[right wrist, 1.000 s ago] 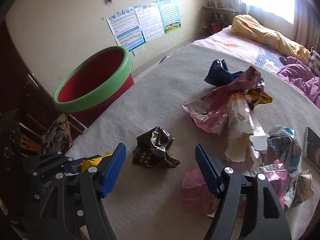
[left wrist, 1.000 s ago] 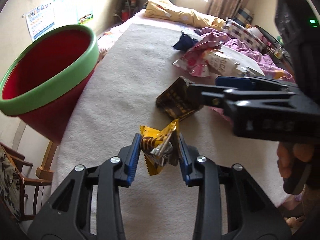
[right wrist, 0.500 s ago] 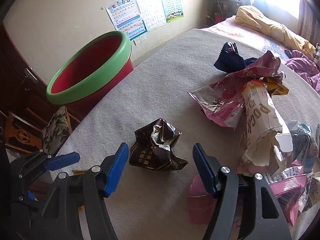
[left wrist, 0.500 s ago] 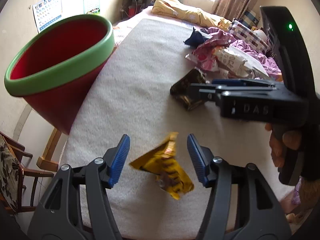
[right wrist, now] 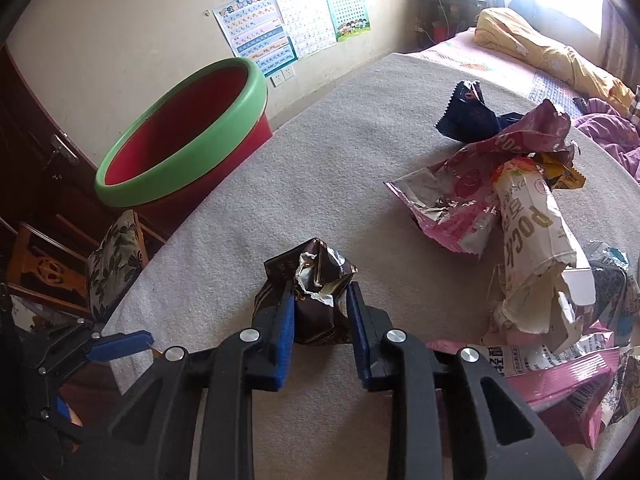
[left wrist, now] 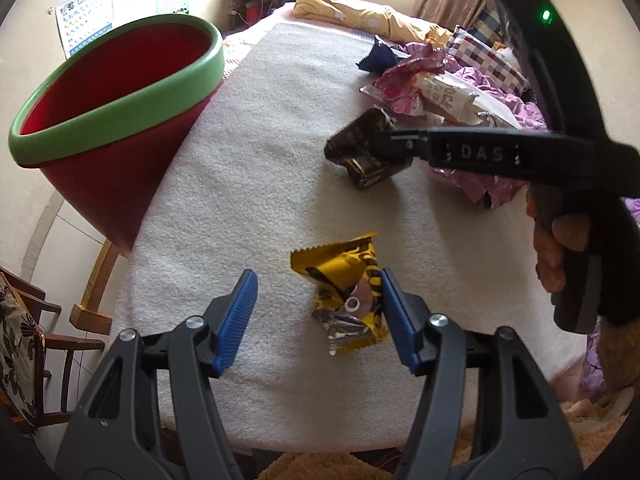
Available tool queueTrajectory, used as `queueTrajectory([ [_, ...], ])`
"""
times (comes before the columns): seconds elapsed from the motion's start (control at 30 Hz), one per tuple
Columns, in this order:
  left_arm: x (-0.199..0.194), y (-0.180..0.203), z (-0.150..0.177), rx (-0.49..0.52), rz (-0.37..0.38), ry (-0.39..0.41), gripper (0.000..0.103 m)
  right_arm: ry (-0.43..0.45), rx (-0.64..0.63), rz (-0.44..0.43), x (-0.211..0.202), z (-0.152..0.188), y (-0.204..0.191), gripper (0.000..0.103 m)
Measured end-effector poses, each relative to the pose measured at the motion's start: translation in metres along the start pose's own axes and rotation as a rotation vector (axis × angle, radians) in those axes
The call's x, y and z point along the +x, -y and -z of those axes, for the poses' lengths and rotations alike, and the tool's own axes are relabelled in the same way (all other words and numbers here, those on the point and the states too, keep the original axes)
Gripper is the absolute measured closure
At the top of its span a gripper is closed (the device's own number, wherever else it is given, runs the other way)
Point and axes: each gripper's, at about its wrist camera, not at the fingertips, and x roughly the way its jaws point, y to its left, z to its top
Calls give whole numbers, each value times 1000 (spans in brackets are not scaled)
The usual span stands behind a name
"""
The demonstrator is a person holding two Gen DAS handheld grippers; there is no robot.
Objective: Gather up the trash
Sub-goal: 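Carry both wrappers over the red bin and open both grippers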
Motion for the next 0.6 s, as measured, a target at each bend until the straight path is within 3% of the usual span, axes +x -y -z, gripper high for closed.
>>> queueTrajectory([
  [0.07,5,-2,0,-8,7,-17,61,13,1,-4,-3,0,-2,79],
  [0.13,9,-3,0,-14,7,-21,63,30,7,-7,-8,0,-2,79],
  [0.2,10,-2,-2,-7,7,-15,73,52,19,-12,-14,0,-4,79],
  [0.3,10,-6,-5,-21,16,-6,79,87,40,-14,-24,-2,-6,79],
  [0.6,-26,-30,-34,-38,-68,158,83,223,18,5,-63,-15,-31,79],
])
